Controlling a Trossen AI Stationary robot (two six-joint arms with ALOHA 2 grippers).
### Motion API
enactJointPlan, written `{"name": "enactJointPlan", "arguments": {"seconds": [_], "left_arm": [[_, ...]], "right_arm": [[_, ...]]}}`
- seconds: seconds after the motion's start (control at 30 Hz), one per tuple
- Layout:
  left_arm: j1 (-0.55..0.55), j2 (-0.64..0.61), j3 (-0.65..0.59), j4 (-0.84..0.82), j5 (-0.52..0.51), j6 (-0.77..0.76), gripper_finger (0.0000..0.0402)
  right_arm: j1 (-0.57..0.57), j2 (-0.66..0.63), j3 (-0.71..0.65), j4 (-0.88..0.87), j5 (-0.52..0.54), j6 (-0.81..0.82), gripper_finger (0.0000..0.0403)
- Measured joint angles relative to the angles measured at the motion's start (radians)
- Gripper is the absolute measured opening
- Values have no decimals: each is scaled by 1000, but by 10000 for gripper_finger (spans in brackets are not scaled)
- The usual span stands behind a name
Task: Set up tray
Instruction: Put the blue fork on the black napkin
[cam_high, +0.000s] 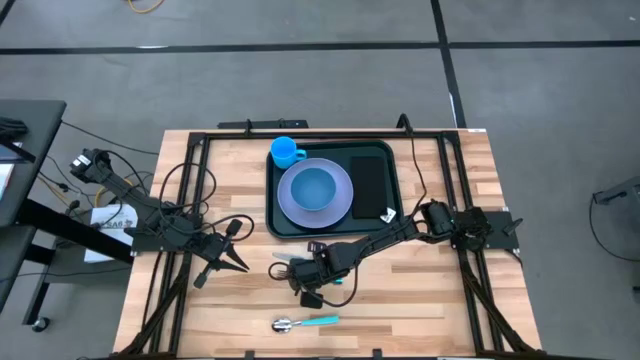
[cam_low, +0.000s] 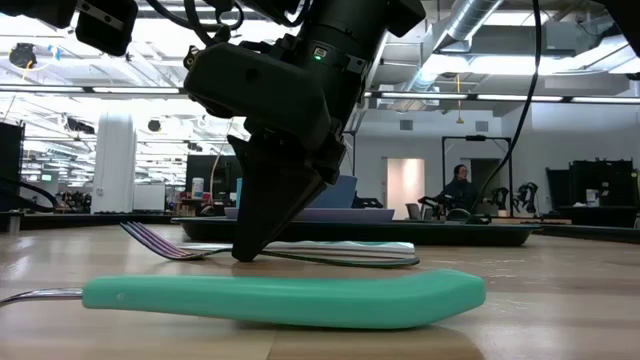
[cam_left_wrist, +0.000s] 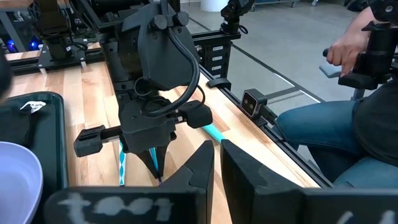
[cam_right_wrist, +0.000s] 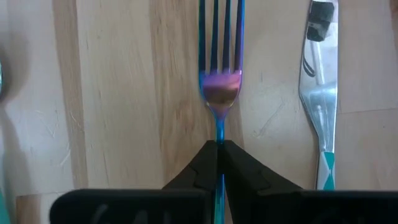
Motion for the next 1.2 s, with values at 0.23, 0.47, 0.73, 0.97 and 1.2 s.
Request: {"name": "enactJointPlan", "arguments": {"seconds": [0.23, 0.47, 0.73, 0.97, 1.2], "left_arm": [[0, 0, 0, 0, 0, 0, 15], [0, 0, 0, 1, 0, 0, 15], [0, 0, 0, 1, 0, 0, 15], [0, 0, 0, 2, 0, 0, 15], [0, 0, 0, 2, 0, 0, 15]], "right_arm": [[0, 1, -1, 28, -11, 0, 6], [0, 2, 11, 42, -41, 26, 3], [4, 2, 60, 36, -59, 39, 2], [4, 2, 127, -96, -59, 97, 2], [4, -1, 176, -271, -100, 144, 1]]}}
